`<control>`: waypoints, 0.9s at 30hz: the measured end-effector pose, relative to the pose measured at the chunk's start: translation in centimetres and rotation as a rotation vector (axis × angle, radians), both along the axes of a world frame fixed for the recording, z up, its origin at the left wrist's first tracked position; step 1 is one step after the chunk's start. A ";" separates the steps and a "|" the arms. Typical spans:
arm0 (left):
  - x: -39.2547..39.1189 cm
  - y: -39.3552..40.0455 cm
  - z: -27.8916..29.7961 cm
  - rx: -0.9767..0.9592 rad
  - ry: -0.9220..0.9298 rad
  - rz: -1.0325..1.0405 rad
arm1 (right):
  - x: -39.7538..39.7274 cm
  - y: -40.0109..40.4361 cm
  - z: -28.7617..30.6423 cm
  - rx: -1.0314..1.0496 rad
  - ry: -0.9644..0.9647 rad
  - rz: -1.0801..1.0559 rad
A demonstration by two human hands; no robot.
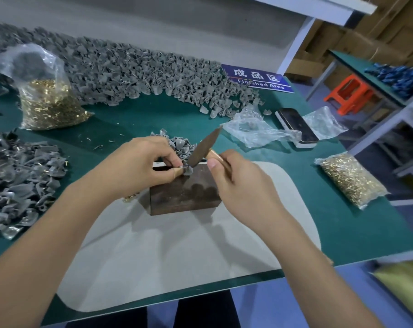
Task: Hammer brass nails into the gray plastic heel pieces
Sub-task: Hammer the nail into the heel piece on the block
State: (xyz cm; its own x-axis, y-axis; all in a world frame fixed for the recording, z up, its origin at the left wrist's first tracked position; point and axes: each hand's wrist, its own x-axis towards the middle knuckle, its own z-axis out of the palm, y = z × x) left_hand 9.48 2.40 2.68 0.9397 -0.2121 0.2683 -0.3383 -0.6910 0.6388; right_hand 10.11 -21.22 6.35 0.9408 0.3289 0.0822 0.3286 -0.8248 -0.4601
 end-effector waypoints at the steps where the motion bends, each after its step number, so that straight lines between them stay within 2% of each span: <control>1: 0.1 0.0 -0.1 -0.015 0.010 -0.004 | -0.3 0.2 -0.2 0.001 -0.007 0.001; 9: 0.2 -0.2 0.3 -0.001 -0.027 -0.015 | -1.5 0.7 -0.1 0.048 -0.151 -0.010; 14: 0.0 0.0 0.7 0.047 -0.011 -0.019 | -1.1 1.1 -0.2 -0.028 -0.118 0.002; 18: 0.1 0.2 0.7 0.069 -0.003 -0.019 | -1.1 0.8 -0.4 0.102 -0.220 -0.063; 22: 0.2 0.1 0.7 0.093 0.001 -0.015 | -1.0 0.8 -0.5 -0.016 -0.145 -0.026; 25: 0.2 0.1 0.7 0.099 0.006 -0.017 | -0.8 0.5 -0.5 0.102 -0.217 -0.095; 27: 0.2 0.2 0.8 0.100 0.006 -0.015 | -1.1 0.8 -0.6 0.107 -0.201 -0.079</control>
State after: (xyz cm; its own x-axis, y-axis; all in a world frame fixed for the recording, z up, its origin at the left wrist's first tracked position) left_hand 9.64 2.62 3.44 0.9376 -0.2521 0.2393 -0.3458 -0.7464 0.5686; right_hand 9.04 -20.46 5.78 0.9245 0.2340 0.3009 0.3585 -0.8021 -0.4777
